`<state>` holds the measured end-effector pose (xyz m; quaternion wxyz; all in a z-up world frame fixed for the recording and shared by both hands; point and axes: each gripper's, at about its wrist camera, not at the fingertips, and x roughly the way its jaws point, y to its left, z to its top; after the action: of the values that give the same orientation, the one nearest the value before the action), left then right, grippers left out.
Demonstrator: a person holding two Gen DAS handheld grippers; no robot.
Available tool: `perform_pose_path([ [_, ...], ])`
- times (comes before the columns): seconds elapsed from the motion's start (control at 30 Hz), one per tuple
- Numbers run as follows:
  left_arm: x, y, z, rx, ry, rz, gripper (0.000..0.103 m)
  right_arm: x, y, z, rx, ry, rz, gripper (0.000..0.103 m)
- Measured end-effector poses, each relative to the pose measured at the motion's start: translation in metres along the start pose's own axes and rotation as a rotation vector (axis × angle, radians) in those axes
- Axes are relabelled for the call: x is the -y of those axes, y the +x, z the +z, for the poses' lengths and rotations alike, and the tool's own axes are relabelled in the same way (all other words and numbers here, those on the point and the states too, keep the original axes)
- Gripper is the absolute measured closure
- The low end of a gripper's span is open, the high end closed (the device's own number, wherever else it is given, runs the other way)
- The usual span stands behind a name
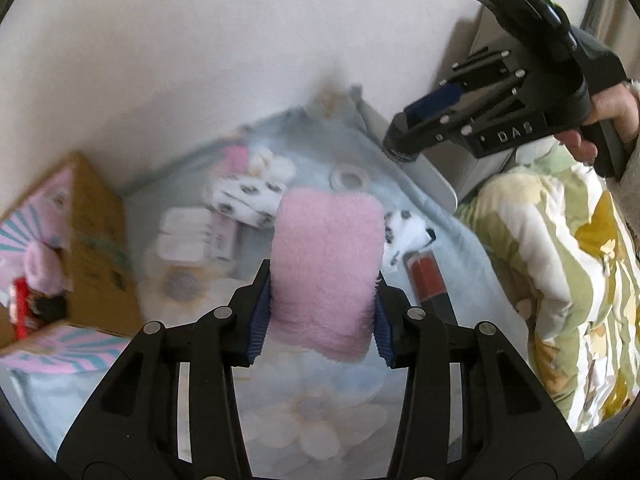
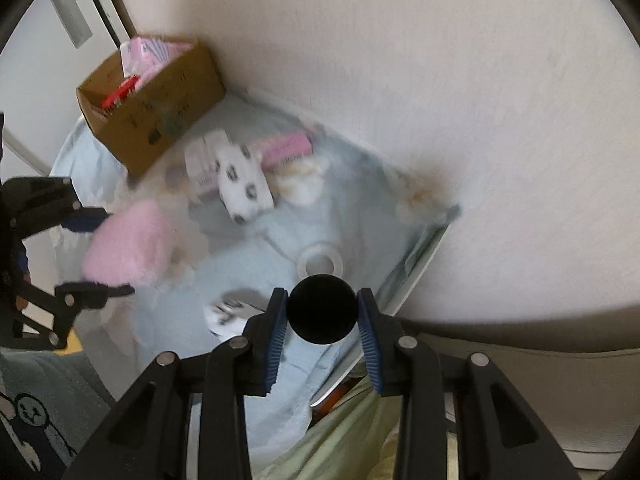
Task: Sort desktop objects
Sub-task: 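Grasp the pink fluffy item with the left tool while the right tool grasps the black round item, then carry the pink fluffy item and black round item over the cardboard box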
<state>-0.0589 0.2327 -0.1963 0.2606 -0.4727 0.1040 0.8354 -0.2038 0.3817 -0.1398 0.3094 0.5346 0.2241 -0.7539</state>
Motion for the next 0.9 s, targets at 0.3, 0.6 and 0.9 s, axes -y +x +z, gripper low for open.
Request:
perform_pose_path([
  [0.3, -0.048, -0.065, 0.03, 0.074, 0.029, 0.046, 0.063, -0.036, -0.056, 0.053, 0.06, -0.036, -0.024, 0.071],
  [0.6, -0.117, -0.128, 0.045, 0.133, 0.049, 0.13, 0.063, -0.095, -0.074, 0.13, 0.128, -0.094, 0.014, 0.071],
  [0.9, -0.2, -0.151, 0.033, 0.127, 0.0, 0.216, 0.063, -0.158, -0.048, 0.199, 0.148, -0.145, 0.083, 0.071],
])
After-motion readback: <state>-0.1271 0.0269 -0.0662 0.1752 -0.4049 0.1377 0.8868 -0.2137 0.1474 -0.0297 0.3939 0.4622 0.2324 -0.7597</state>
